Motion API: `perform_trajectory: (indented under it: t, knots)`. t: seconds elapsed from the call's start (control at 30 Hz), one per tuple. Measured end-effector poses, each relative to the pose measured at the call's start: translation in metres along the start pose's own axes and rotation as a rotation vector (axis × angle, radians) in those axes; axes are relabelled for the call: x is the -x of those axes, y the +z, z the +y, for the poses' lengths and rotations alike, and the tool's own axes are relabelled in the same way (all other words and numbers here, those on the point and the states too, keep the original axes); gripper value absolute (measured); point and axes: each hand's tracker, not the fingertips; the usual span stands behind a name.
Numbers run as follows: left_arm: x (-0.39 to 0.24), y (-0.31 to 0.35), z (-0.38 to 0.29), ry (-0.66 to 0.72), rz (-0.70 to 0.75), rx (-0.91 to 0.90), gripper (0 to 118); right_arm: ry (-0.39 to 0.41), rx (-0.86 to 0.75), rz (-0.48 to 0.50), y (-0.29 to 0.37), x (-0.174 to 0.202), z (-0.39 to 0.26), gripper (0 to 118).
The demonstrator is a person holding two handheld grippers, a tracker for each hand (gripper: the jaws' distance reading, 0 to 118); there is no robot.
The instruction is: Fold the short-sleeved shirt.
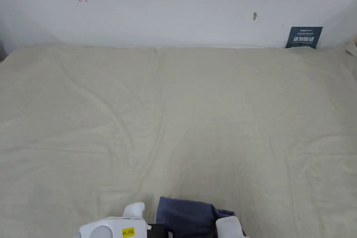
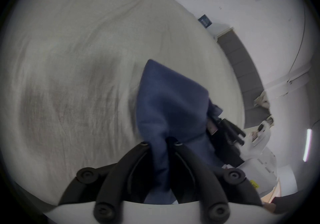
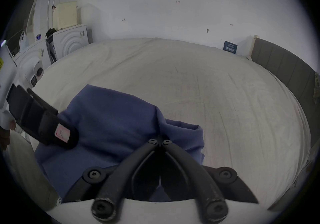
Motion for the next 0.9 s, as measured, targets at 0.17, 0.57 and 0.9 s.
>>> perform_trajectory:
  t: [0.17, 0.57, 0.9]
  knots:
    - [-0.006, 0.026, 0.012, -0.049, 0.036, -0.072, 12, -0.040, -0.089, 0.024, 0.025, -0.003, 0.034, 0]
    - [0.113, 0.200, 0.100, -0.083, 0.385, -0.286, 12, -0.014, -0.261, 0.062, 0.050, 0.041, 0.120, 0]
    - [0.264, 0.340, 0.145, 0.069, 0.759, -0.372, 12, 0.015, -0.233, 0.133, 0.012, 0.096, 0.140, 0]
